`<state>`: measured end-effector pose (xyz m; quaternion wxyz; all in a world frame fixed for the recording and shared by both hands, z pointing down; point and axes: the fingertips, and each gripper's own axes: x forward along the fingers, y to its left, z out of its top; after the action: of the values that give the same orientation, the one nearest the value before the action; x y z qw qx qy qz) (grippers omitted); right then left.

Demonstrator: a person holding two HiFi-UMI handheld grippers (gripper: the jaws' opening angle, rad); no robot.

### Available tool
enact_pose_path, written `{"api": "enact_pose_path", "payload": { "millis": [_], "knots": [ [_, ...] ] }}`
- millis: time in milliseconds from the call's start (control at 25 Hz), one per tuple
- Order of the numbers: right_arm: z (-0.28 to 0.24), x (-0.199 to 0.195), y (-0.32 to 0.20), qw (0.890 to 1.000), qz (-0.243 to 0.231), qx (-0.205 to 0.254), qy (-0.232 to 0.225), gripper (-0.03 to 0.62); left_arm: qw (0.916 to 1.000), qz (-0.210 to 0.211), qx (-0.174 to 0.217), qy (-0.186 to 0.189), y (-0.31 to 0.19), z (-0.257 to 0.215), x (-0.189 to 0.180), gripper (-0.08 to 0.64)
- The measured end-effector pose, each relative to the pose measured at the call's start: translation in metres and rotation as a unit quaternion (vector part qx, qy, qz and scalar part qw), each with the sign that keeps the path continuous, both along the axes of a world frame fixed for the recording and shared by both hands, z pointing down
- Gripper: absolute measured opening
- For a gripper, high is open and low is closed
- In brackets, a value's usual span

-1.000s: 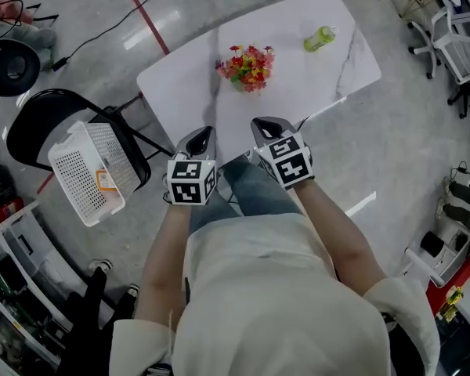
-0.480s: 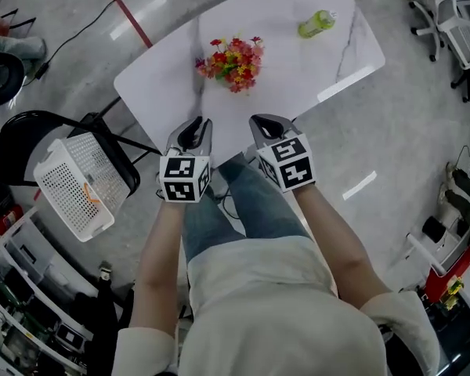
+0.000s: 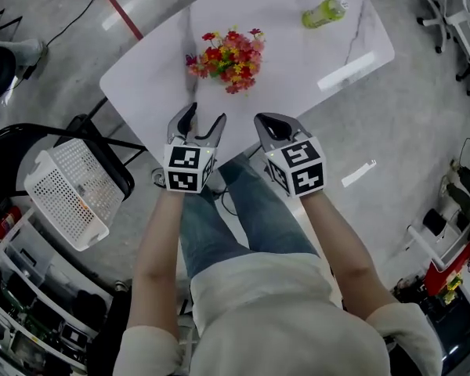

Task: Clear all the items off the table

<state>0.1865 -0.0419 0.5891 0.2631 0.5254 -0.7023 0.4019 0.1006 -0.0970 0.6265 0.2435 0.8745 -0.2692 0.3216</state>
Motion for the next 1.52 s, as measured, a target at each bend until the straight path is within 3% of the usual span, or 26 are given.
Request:
{"api": "enact_pose_path", "payload": {
  "millis": [160, 360, 560, 800, 1200, 1520],
  "knots": [
    [0.009, 0.003, -0.002, 1.0, 0.006, 0.001, -0.005, -0.002, 0.9997, 0.021, 0.003, -0.009, -0.006, 0.028, 0.007, 0.33],
    [0.027, 0.005, -0.002, 1.0, 0.009, -0.006, -0.012, -0.002, 0.998, 0.052, 0.034, -0.014, -0.019, 0.06, 0.02, 0.441],
    [0.039, 0.008, -0.003, 1.0, 0.017, -0.009, -0.018, -0.002, 0.9942, 0.088, 0.059, -0.02, -0.03, 0.085, 0.037, 0.483],
    [0.053, 0.01, -0.002, 0.999, 0.027, -0.01, -0.03, -0.002, 0.993, 0.094, 0.07, -0.013, -0.049, 0.104, 0.053, 0.51],
    [0.069, 0.014, 0.001, 0.998, 0.041, -0.018, -0.044, -0.002, 0.9848, 0.148, 0.089, -0.016, -0.061, 0.126, 0.08, 0.56],
    [0.083, 0.015, 0.012, 0.997, 0.046, -0.031, -0.049, -0.002, 0.9798, 0.174, 0.095, -0.022, -0.068, 0.138, 0.097, 0.56]
  ]
}}
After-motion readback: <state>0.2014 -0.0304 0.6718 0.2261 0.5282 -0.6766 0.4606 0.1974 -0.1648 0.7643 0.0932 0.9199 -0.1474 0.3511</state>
